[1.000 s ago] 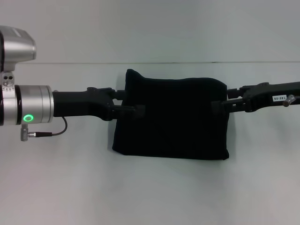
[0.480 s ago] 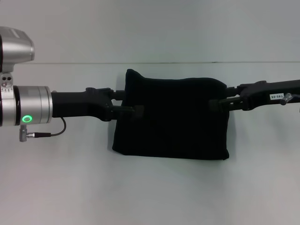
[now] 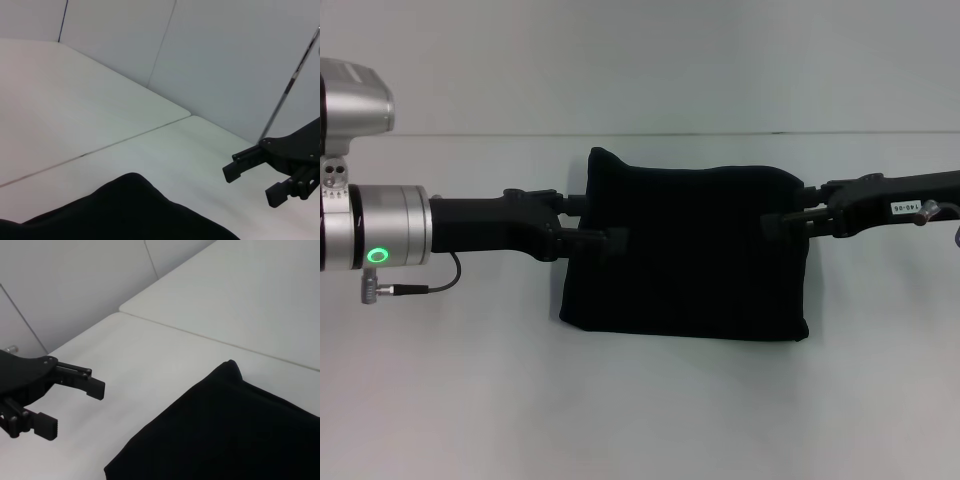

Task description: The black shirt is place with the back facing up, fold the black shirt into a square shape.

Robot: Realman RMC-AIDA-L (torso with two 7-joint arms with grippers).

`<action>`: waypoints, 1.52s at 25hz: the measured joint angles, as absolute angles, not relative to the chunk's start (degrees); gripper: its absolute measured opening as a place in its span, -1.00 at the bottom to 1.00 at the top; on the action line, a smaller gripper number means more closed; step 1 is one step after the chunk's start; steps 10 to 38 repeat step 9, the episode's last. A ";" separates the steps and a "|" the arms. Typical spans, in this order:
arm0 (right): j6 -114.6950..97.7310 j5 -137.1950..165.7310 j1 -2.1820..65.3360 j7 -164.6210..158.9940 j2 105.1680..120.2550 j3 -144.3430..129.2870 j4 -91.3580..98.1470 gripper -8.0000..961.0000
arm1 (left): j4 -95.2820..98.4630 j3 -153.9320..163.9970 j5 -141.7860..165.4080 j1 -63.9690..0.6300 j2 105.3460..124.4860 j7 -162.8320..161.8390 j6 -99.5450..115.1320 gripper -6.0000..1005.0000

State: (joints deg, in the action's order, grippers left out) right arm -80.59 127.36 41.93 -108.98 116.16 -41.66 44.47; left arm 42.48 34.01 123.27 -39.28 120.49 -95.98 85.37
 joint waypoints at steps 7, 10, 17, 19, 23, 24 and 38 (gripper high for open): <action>-80.62 127.36 41.84 -108.98 116.19 -41.61 44.47 0.90 | 42.54 33.93 123.31 -39.28 120.50 -95.97 85.52 0.83; -80.61 127.35 41.80 -108.98 116.19 -41.53 44.47 0.90 | 42.54 33.92 123.31 -39.29 120.50 -95.97 85.52 0.83; -80.61 127.35 41.80 -108.98 116.19 -41.53 44.47 0.90 | 42.54 33.92 123.31 -39.29 120.50 -95.97 85.52 0.83; -80.61 127.35 41.80 -108.98 116.19 -41.53 44.47 0.90 | 42.54 33.92 123.31 -39.29 120.50 -95.97 85.52 0.83; -80.61 127.35 41.80 -108.98 116.19 -41.53 44.47 0.90 | 42.54 33.92 123.31 -39.29 120.50 -95.97 85.52 0.83; -80.61 127.35 41.80 -108.98 116.19 -41.53 44.47 0.90 | 42.54 33.92 123.31 -39.29 120.50 -95.97 85.52 0.83; -80.61 127.35 41.80 -108.98 116.19 -41.53 44.47 0.90 | 42.54 33.92 123.31 -39.29 120.50 -95.97 85.52 0.83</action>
